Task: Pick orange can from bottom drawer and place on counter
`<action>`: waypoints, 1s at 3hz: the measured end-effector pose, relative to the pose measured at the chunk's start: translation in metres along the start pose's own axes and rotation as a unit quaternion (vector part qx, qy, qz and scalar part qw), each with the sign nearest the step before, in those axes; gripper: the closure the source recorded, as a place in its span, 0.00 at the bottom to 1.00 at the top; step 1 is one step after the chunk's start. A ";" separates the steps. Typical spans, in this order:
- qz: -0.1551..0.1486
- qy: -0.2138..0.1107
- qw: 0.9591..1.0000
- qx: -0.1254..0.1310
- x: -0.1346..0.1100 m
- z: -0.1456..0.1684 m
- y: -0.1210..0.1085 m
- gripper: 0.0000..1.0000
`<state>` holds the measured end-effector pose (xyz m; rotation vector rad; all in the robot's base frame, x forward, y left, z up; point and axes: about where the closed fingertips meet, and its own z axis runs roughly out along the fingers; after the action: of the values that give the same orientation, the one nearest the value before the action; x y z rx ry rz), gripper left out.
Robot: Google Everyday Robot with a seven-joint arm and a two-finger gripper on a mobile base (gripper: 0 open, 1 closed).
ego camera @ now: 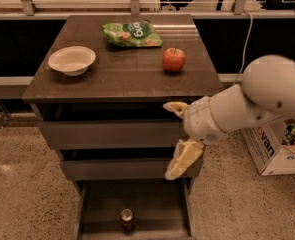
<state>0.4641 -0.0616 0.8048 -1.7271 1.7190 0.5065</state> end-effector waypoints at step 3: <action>-0.047 -0.147 0.988 0.016 0.030 0.192 0.063 0.00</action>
Offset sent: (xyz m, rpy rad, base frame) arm -0.0131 0.1278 -0.1855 0.3312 -0.2324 0.0765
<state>0.4360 0.0494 0.6359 -1.6115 1.4252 0.6517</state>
